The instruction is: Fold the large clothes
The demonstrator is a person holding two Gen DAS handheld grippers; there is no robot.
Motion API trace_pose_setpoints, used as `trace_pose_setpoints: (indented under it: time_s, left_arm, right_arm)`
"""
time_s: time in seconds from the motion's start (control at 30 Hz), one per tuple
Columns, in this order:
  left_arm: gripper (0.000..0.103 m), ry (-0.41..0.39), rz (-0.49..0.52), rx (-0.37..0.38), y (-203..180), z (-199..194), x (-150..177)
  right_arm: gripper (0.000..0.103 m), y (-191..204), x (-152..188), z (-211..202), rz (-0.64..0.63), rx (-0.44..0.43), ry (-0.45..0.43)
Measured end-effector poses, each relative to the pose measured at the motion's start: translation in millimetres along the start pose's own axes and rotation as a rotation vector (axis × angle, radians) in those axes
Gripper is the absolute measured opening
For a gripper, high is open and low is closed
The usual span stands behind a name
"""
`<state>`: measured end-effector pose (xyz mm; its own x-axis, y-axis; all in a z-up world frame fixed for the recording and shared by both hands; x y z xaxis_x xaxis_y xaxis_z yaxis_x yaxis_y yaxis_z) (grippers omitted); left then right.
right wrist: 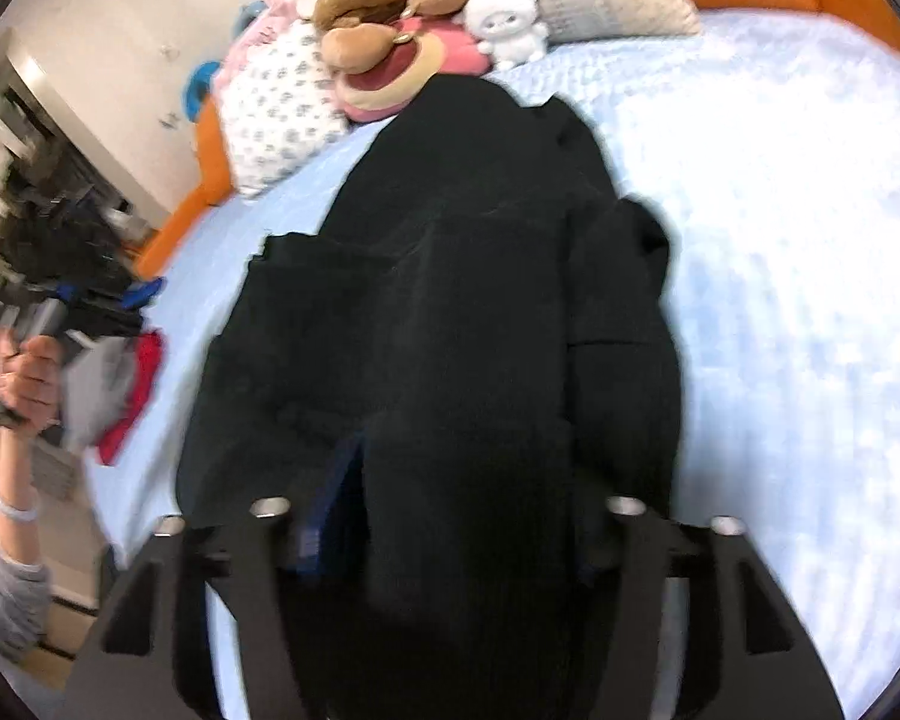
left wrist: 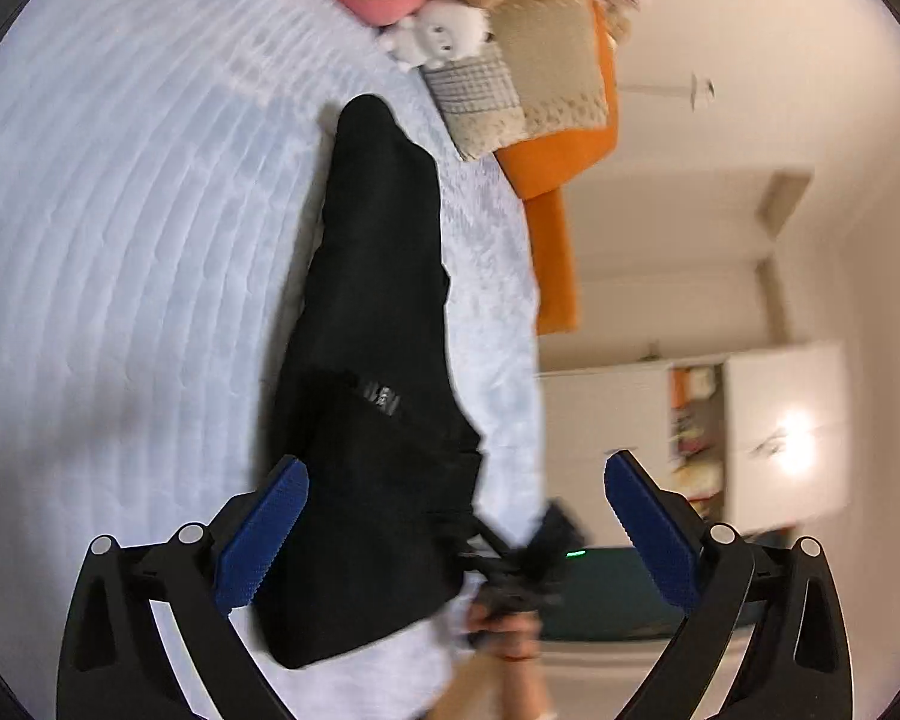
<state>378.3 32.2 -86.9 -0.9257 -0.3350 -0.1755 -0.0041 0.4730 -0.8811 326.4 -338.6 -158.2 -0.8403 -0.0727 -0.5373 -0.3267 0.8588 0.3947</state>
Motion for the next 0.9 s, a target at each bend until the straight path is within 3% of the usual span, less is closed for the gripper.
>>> trace_pose_setpoints:
  time_s: [0.07,0.13,0.2,0.23,0.3,0.33,0.4,0.43,0.47,0.5,0.57,0.63,0.77,0.8,0.9]
  left_arm:
    - [0.1,0.001,0.127,-0.047,-15.3,7.8,10.4]
    - [0.1,0.002,0.253,-0.055,-33.0,19.8,22.1]
    - [0.1,0.036,0.372,-0.057,-50.3,41.0,32.6]
    - [0.1,0.053,0.416,-0.055,-57.9,50.5,35.4]
    - [0.1,0.113,0.557,-0.098,-74.0,81.1,47.1]
    - [0.099,0.138,0.604,-0.113,-78.1,91.6,52.6]
    - [0.097,0.204,0.677,-0.163,-78.6,123.2,58.4]
    - [0.094,0.225,0.684,-0.196,-74.9,134.5,59.3]
    - [0.083,0.248,0.674,-0.233,-67.1,146.1,57.7]
    - [0.078,0.274,0.657,-0.265,-57.6,156.0,55.3]
    - [0.075,0.29,0.62,-0.298,-39.4,167.7,47.9]
    - [0.067,0.279,0.588,-0.288,-28.0,169.7,38.8]
    - [0.039,0.244,0.56,-0.287,-7.3,168.2,24.6]
    - [0.027,0.225,0.554,-0.291,-1.8,167.3,22.5]
    - [0.015,0.192,0.514,-0.281,6.6,162.7,17.7]
  right_arm:
    - [0.085,-5.2,-2.3,-15.7,0.001,0.07,-0.044]
    - [0.094,-13.5,-7.8,-39.0,0.012,0.2,-0.105]
    - [0.092,-15.9,-13.4,-58.3,0.005,0.189,-0.173]
    - [0.074,-14.2,-16.8,-68.7,-0.008,0.127,-0.217]
    - [0.043,-8.7,-22.1,-72.2,-0.028,0.027,-0.224]
    - [0.033,-4.2,-26.4,-66.1,-0.035,-0.018,-0.203]
    - [0.027,2.1,-30.1,-52.8,-0.038,-0.067,-0.162]
    - [0.023,5.6,-32.3,-41.4,-0.042,-0.092,-0.135]
    - [0.022,8.3,-32.7,-32.9,-0.046,-0.088,-0.116]
    - [0.022,9.7,-33.9,-24.1,-0.056,-0.076,-0.099]
    - [0.022,7.1,-35.6,-4.9,-0.069,-0.016,-0.064]
    - [0.019,-3.3,-33.3,8.4,-0.056,0.049,-0.028]
    - [0.019,-17.8,-33.1,29.8,-0.02,0.084,-0.002]
    - [0.019,-15.1,-33.4,31.8,-0.031,0.107,-0.009]
    - [0.022,0.4,-32.3,32.3,-0.106,0.18,-0.02]
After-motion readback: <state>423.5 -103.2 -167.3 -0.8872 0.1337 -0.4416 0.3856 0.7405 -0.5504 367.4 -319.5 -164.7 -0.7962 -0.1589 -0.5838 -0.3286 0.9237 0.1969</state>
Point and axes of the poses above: each gripper's, at about its wrist camera, not at the fingertips, and z roughly the way its jaws point, y to its left, x to its underside, the point moved 2 cm from there along z, roughly the way its jaws point, and after that the axes turned 3 degrees about z, right-handed, at the moved point
